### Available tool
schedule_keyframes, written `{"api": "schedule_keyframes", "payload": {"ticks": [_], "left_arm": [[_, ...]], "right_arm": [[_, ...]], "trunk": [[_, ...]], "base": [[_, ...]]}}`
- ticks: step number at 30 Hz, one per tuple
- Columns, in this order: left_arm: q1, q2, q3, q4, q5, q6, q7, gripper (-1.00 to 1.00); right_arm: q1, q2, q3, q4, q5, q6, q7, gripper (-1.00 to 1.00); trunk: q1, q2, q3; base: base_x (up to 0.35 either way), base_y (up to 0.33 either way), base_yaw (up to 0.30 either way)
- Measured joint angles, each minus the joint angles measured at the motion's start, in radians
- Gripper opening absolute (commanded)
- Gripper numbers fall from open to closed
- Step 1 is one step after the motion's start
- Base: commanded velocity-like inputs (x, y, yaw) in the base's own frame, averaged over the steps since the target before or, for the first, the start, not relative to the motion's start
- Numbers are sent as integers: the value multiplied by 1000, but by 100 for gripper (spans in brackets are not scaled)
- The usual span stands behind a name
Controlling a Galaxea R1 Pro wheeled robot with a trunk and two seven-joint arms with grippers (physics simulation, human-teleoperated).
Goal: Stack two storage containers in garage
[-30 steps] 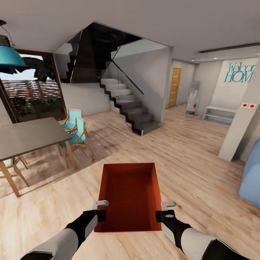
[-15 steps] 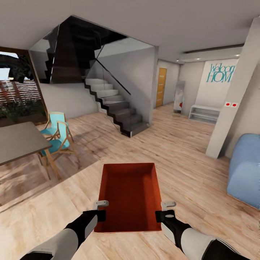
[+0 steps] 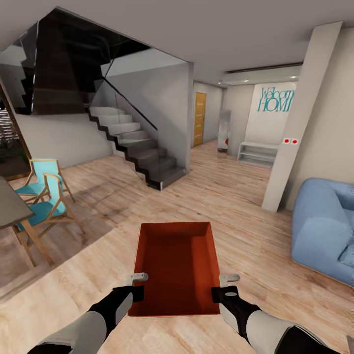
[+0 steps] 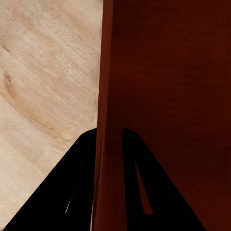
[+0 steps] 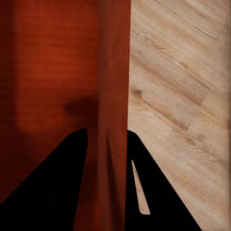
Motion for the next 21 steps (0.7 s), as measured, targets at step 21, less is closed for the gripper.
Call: {"api": "schedule_keyframes", "payload": {"ticks": [21], "left_arm": [[0,0,1,0,-1,1,0,-100]], "right_arm": [[0,0,0,1,-1,0,0,-100]], "trunk": [[0,0,0]], "base": [[322,0,-228]]}}
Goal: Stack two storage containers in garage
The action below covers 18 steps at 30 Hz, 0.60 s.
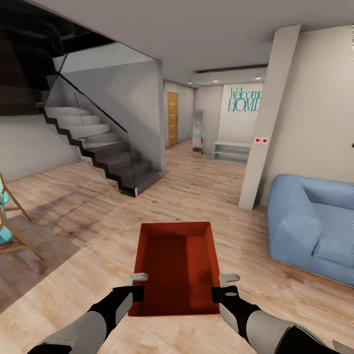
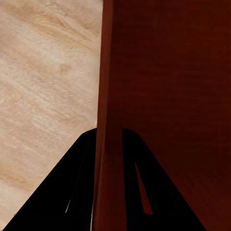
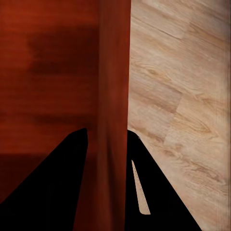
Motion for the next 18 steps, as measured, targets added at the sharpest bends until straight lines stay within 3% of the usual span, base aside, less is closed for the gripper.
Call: {"api": "schedule_keyframes", "payload": {"ticks": [18], "left_arm": [[0,0,0,0,-1,0,0,-100]], "right_arm": [[0,0,1,0,-1,0,0,-100]], "trunk": [[0,0,0]], "base": [[322,0,-7]]}}
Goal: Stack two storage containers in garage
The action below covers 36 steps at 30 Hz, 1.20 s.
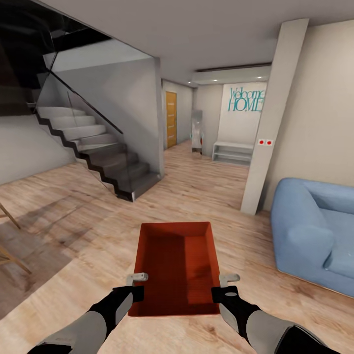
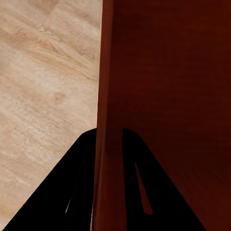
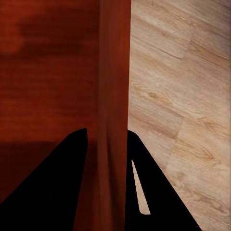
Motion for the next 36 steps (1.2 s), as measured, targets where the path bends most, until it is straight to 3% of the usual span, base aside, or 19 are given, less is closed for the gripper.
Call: {"api": "schedule_keyframes", "payload": {"ticks": [13,24,36], "left_arm": [[0,0,-1,0,0,0,0,-100],[0,1,-2,1,3,1,-1,-100],[0,0,0,0,0,1,0,-100]], "right_arm": [[0,0,-1,0,1,0,0,-100],[0,1,-1,3,2,0,0,-100],[0,0,0,0,-1,0,0,-100]], "trunk": [[0,0,0],[0,0,0],[0,0,0]], "base": [[322,0,0],[322,0,-202],[322,0,-16]]}}
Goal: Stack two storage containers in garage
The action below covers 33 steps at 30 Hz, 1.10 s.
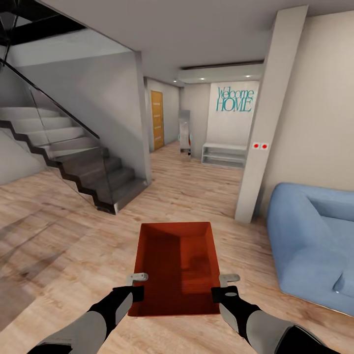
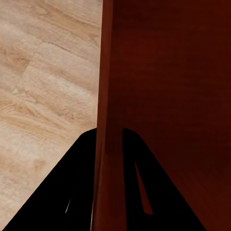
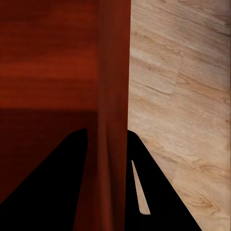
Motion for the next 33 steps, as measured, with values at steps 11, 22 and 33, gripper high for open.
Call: {"api": "schedule_keyframes", "payload": {"ticks": [11,22,33], "left_arm": [[0,0,0,0,0,0,0,-100],[0,0,0,0,0,0,0,-100],[0,0,0,0,0,0,0,-100]], "right_arm": [[0,0,0,0,0,0,0,-100],[0,0,0,0,0,0,0,-100],[0,0,0,0,0,0,0,-100]], "trunk": [[0,0,0],[0,0,0],[0,0,0]], "base": [[322,0,0],[322,0,0],[322,0,0]]}}
